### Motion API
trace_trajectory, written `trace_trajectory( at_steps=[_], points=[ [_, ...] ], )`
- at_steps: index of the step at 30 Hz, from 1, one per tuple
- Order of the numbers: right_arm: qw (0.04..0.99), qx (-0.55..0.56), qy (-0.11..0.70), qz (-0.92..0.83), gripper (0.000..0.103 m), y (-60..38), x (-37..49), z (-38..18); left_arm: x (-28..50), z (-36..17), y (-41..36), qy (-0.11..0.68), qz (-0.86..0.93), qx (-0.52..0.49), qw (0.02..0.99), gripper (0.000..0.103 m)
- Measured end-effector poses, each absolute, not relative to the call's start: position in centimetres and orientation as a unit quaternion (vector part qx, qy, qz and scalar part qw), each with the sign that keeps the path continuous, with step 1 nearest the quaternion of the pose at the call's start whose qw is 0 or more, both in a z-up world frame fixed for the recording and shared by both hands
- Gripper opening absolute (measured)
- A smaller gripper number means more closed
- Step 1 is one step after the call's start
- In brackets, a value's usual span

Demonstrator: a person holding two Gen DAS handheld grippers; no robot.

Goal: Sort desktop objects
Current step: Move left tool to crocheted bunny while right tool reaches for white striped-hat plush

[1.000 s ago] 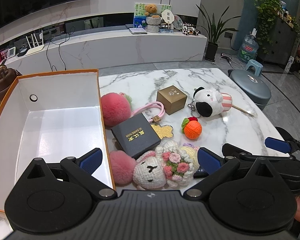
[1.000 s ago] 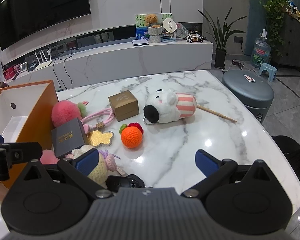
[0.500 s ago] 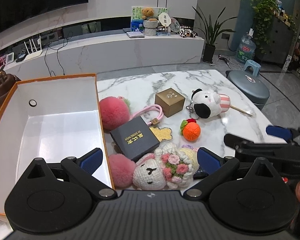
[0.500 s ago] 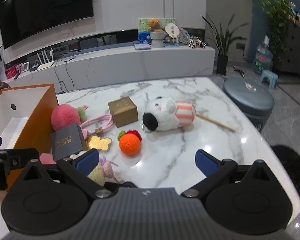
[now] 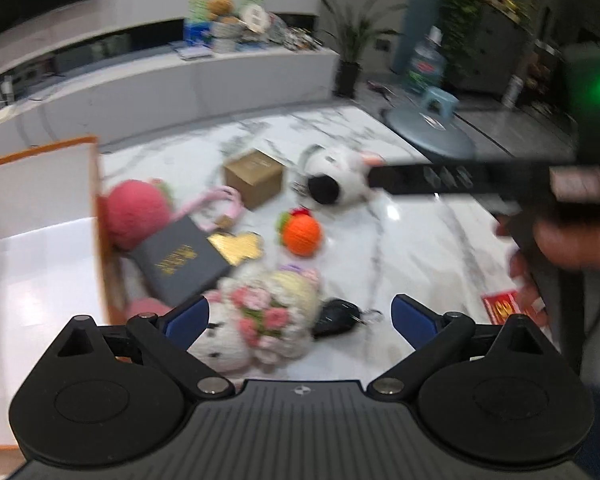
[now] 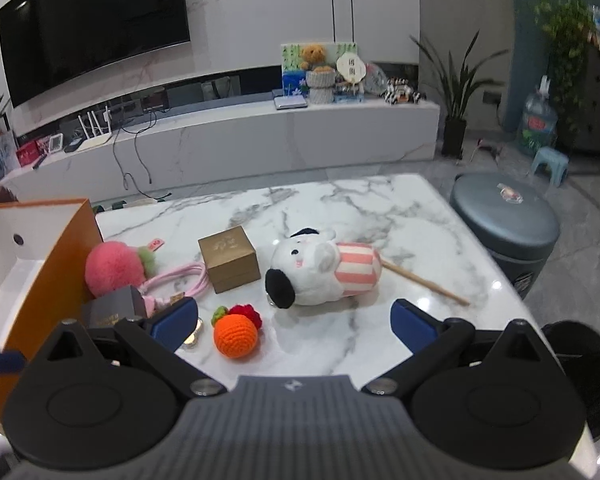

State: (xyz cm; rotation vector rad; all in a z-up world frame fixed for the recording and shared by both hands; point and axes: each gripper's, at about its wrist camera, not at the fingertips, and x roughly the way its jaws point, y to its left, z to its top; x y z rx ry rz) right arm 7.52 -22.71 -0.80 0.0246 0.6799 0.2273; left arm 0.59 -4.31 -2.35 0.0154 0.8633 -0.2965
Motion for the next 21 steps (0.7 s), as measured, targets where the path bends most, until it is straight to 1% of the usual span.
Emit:
trace_trajectory(
  at_steps=[9,13,19,21],
  points=[
    [0.925,0.014,0.363,0.112,0.102,-23.5,14.9,-2.2,2.6,-6.9,-6.3,0.44,-0.117,0.103,0.885,0.103],
    [0.915,0.006,0.383,0.129,0.102,-24.1,16.7,-3.8,3.8,-8.7,-5.6,0.454,-0.098,0.086,0.881,0.103],
    [0.908,-0.011,0.393,0.149,0.102,-22.9,18.2,-5.4,4.9,-9.0,-5.8,0.445,-0.084,0.085,0.887,0.103],
    [0.905,-0.016,0.398,0.147,0.102,-22.3,18.8,-6.1,5.2,-9.3,-6.3,0.443,-0.081,0.1,0.887,0.103]
  ],
)
